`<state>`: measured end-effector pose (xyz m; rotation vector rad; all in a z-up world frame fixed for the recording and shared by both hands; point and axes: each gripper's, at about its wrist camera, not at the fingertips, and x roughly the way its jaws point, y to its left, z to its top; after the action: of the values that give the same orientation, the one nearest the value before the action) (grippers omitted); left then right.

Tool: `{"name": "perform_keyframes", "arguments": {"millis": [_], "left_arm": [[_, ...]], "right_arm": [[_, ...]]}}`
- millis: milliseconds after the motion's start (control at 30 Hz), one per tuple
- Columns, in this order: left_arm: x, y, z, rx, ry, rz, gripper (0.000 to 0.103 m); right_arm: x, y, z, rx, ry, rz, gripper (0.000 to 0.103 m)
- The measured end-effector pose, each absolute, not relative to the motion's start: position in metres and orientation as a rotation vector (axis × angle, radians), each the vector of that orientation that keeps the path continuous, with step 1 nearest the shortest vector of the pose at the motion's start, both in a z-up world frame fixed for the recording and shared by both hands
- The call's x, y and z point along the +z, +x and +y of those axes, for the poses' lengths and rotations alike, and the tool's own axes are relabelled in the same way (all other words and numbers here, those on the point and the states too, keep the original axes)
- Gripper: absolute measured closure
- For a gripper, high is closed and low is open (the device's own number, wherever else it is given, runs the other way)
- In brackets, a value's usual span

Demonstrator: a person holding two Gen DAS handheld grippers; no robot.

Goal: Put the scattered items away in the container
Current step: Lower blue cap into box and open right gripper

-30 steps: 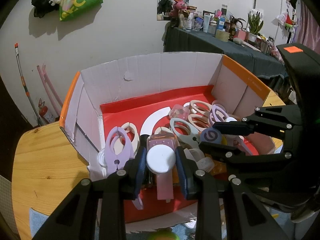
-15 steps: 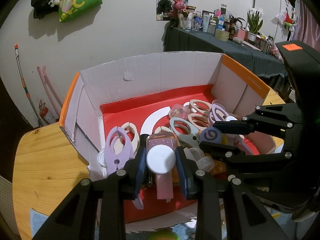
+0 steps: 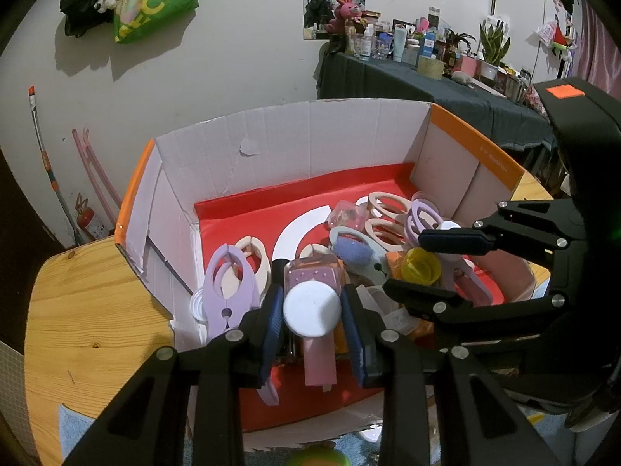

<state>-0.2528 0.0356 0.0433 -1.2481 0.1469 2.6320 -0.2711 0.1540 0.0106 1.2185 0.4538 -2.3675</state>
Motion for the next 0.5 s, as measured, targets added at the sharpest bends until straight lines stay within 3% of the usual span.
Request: {"name": "perform_keyframes", "arguments": {"millis": [500], "left_arm": [[0.0433,-0.2535,0.0324,2.639,-1.250,0.120,0.061]], "right_arm": [[0.0130,-0.2687,0.1554,-2.387,1.210,0.466,0.056]]}}
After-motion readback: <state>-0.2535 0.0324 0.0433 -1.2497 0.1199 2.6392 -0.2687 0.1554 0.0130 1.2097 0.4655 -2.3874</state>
